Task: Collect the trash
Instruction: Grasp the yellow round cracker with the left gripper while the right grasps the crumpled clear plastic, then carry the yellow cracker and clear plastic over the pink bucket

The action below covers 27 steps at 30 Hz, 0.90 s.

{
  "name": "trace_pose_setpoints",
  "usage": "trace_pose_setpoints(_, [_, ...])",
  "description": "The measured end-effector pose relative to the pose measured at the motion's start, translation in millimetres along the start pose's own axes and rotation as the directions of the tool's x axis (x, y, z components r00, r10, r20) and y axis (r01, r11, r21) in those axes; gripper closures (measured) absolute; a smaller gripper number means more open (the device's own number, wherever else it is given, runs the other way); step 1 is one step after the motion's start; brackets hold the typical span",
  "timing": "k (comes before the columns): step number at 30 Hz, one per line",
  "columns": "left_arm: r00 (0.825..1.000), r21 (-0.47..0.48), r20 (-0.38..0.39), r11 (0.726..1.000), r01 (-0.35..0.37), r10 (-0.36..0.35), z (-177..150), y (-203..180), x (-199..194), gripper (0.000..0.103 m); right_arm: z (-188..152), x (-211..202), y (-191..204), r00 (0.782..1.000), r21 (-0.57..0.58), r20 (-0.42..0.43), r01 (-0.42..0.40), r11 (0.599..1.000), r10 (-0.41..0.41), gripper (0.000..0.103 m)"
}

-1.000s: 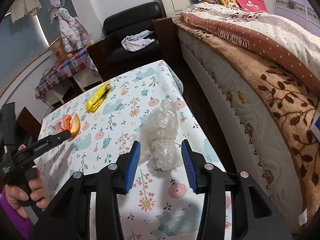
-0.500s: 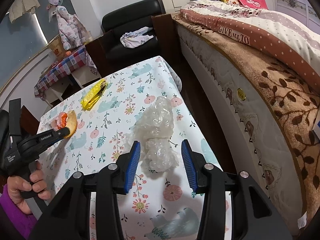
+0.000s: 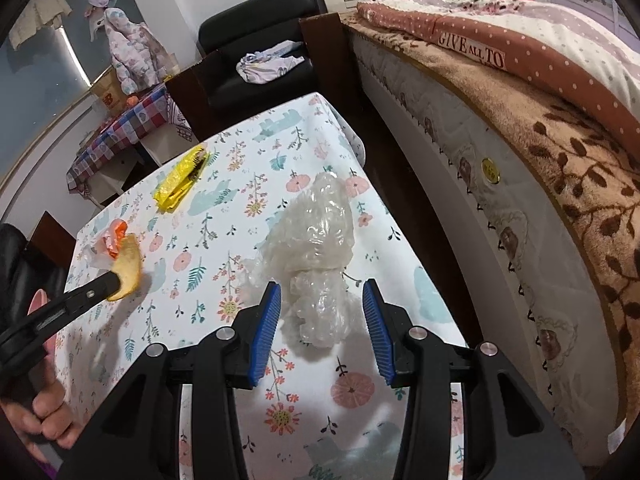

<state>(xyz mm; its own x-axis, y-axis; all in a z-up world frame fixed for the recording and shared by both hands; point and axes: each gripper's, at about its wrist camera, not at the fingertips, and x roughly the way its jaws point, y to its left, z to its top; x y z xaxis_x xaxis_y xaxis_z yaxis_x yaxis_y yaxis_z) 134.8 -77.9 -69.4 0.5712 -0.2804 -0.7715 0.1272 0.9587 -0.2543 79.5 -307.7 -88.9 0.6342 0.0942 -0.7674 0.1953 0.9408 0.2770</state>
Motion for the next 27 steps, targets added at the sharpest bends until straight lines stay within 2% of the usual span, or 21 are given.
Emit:
trace_pose_setpoints(3, [1.0, 0.029, 0.018, 1.0, -0.009, 0.008, -4.8, -3.5, -11.3, 0.099, -2.0, 2.8, -3.9, 1.0, 0.021, -0.008, -0.005, 1.0, 0.005, 0.06])
trace_pose_setpoints(7, [1.0, 0.044, 0.02, 0.999, -0.013, 0.012, -10.0, -4.7, -20.9, 0.099, -4.0, 2.1, -5.2, 1.0, 0.017, -0.009, -0.012, 1.0, 0.012, 0.072])
trace_pose_setpoints(10, [1.0, 0.055, 0.025, 0.998, -0.016, 0.015, -13.7, -6.6, -27.9, 0.099, -4.2, -2.5, -0.2, 1.0, -0.008, -0.002, -0.011, 1.0, 0.011, 0.076])
trace_pose_setpoints(16, [0.998, 0.083, 0.056, 0.996, -0.045, 0.04, -19.6, -9.9, -45.0, 0.099, -4.9, -16.1, 14.0, 0.999, -0.046, 0.021, -0.025, 0.999, 0.026, 0.076])
trace_pose_setpoints(27, [0.991, 0.078, 0.101, 0.992, -0.097, 0.089, -28.9, 2.1, -74.4, 0.099, -13.8, -35.0, 58.8, 0.996, -0.146, 0.044, -0.076, 0.986, 0.083, 0.076])
